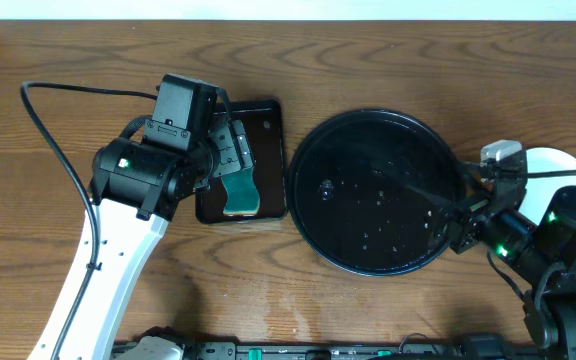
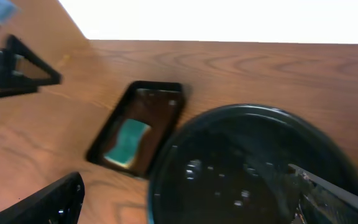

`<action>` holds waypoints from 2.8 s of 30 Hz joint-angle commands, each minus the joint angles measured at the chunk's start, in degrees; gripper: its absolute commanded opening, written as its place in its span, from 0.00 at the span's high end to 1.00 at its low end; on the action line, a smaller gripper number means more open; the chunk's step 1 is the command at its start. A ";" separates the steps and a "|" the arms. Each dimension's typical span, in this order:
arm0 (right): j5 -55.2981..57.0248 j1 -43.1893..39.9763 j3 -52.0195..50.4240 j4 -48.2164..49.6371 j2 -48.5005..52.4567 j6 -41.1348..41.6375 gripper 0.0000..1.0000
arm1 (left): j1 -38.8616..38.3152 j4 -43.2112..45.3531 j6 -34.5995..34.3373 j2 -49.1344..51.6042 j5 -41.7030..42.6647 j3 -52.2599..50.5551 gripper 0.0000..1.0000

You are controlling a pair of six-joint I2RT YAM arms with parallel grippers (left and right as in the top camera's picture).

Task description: Clean dirty plates on tray and stack at the side

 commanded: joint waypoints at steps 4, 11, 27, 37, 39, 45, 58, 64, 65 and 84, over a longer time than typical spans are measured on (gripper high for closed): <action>19.23 0.85 -7.30 2.51 -10.95 -3.02 0.01 | 0.20 -0.20 0.57 -0.17 -0.09 0.74 0.17; 25.42 0.46 -24.39 5.05 -27.91 -3.02 0.01 | 0.20 -0.20 0.57 -0.17 -0.09 0.74 0.17; 25.88 0.46 -53.31 33.92 -40.85 -2.99 0.01 | 0.20 -0.20 0.57 -0.17 -0.09 0.74 0.17; 25.90 0.46 -54.55 35.80 -40.74 -2.99 0.01 | 0.20 -0.20 0.57 -0.17 -0.09 0.74 0.17; 25.90 0.46 -54.55 35.80 -40.74 -2.99 0.01 | 0.20 -0.20 0.57 -0.17 -0.09 0.74 0.17; 25.90 0.46 -54.55 35.80 -40.74 -2.99 0.01 | 0.20 -0.20 0.57 -0.17 -0.09 0.74 0.17; 25.90 0.46 -54.55 35.78 -40.74 -2.99 0.01 | 0.20 0.55 3.17 -4.35 -9.33 -1.44 0.17; 25.90 0.46 -54.55 35.80 -40.74 -2.99 0.01 | 1.70 13.73 8.96 -19.98 -10.64 -15.67 0.16; 25.90 0.46 -54.55 35.80 -40.74 -2.99 0.01 | 2.62 16.50 9.01 -23.32 -10.64 -19.15 0.16; 25.90 0.46 -54.55 35.80 -40.74 -2.99 0.01 | 16.39 51.74 9.16 -74.73 -3.50 -69.18 0.16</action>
